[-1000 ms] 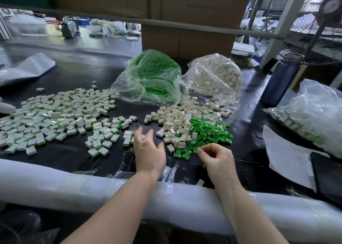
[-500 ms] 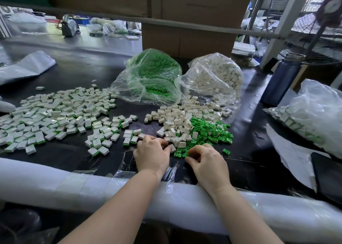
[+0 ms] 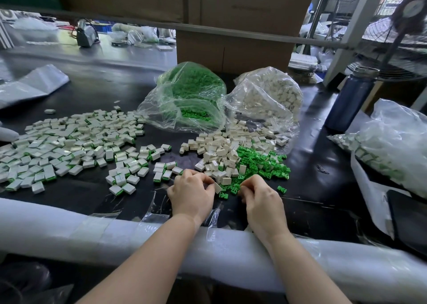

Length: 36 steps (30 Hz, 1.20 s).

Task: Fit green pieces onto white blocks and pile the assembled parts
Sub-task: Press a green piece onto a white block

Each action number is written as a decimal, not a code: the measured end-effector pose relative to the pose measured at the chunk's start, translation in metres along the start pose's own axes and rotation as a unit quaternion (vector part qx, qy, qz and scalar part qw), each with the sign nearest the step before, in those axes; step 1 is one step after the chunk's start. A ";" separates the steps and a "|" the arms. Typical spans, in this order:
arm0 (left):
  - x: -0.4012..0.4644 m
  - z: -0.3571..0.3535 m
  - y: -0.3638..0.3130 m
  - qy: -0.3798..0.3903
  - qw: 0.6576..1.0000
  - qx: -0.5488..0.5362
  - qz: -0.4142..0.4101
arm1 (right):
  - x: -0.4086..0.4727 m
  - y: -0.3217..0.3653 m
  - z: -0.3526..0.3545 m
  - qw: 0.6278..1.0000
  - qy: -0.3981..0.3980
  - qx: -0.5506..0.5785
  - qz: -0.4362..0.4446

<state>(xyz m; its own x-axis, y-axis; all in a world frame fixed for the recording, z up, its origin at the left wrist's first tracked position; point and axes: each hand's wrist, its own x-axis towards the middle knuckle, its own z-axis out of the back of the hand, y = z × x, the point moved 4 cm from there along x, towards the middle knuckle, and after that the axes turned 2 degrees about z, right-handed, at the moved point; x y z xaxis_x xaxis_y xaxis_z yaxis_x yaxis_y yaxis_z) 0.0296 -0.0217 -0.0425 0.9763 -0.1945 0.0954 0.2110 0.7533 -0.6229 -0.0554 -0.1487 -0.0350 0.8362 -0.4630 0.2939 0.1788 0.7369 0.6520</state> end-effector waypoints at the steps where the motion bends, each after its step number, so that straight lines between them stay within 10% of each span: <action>1: -0.001 0.001 -0.001 -0.006 1.000 -0.012 -0.006 | 0.000 -0.001 0.001 1.000 -0.004 0.029 -0.007; 13: -0.012 0.006 -0.016 0.048 0.970 -0.216 -0.105 | 0.003 -0.007 0.009 0.980 -0.026 0.195 -0.035; 36: -0.013 0.002 -0.015 0.154 0.913 -0.375 -0.051 | 0.004 -0.008 0.008 0.971 -0.015 0.237 -0.013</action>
<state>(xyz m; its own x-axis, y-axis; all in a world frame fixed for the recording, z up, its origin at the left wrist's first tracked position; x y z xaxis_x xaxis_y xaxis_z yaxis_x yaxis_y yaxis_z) 0.0137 -0.0294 -0.0325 0.8685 -0.4947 0.0323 0.0946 0.1013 -0.9903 -0.0579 -0.1604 -0.0337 0.8175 -0.4986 0.2881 -0.0649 0.4173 0.9064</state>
